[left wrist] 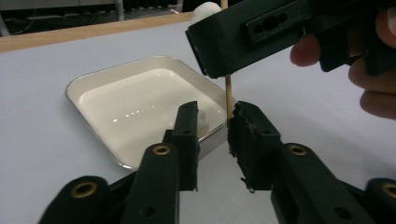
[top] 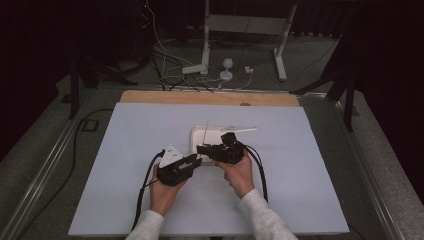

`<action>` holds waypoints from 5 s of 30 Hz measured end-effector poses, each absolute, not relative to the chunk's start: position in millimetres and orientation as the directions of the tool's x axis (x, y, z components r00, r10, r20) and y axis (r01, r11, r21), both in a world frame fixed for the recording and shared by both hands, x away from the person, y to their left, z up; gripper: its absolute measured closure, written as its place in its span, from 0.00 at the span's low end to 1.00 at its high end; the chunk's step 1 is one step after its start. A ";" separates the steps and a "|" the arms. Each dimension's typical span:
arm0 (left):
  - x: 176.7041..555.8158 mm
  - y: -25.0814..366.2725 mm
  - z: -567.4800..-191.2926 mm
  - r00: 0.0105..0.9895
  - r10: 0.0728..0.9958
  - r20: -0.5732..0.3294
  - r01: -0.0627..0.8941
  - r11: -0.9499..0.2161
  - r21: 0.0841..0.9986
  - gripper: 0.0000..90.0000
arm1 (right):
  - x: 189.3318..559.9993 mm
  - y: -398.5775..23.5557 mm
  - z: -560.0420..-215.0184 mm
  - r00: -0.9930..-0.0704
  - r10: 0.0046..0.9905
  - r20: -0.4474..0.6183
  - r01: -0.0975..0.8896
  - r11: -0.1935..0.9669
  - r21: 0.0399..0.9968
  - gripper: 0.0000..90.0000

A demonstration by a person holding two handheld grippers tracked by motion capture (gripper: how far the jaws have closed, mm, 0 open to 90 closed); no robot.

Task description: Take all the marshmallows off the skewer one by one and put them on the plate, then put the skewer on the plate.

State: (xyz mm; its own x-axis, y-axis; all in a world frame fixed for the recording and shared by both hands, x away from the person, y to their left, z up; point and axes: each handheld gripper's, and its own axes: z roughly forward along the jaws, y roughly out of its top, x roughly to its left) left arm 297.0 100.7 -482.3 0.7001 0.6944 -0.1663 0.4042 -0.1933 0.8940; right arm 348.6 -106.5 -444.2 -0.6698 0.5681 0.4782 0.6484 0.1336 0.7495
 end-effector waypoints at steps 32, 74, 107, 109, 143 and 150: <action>295.5 101.6 -486.8 0.724 0.679 -0.122 0.400 -0.270 0.876 1.00 | 357.2 -125.2 -419.8 -0.649 0.573 0.500 0.629 0.035 0.777 0.89; 299.7 114.1 -488.9 0.687 0.700 -0.195 0.452 -0.201 0.869 1.00 | 382.7 -154.9 -432.1 -0.603 0.703 0.378 0.630 0.128 0.766 0.86; 301.6 112.8 -488.4 0.677 0.703 -0.218 0.467 -0.181 0.866 1.00 | 395.3 -154.8 -487.6 -0.532 0.784 0.320 0.716 0.215 0.664 0.72; 301.9 113.0 -488.5 0.675 0.704 -0.220 0.468 -0.179 0.865 1.00 | 395.4 -157.2 -490.5 -0.512 0.798 0.319 0.725 0.202 0.658 0.57; 343.0 92.4 -483.1 0.596 0.741 -0.311 0.561 -0.106 0.821 1.00 | 317.8 -223.7 -453.2 -0.661 0.711 0.241 0.486 0.161 0.859 0.00; 351.2 87.1 -488.1 0.568 0.752 -0.334 0.589 -0.088 0.804 1.00 | 302.9 -242.7 -451.5 -0.651 0.732 0.198 0.451 0.165 0.877 0.00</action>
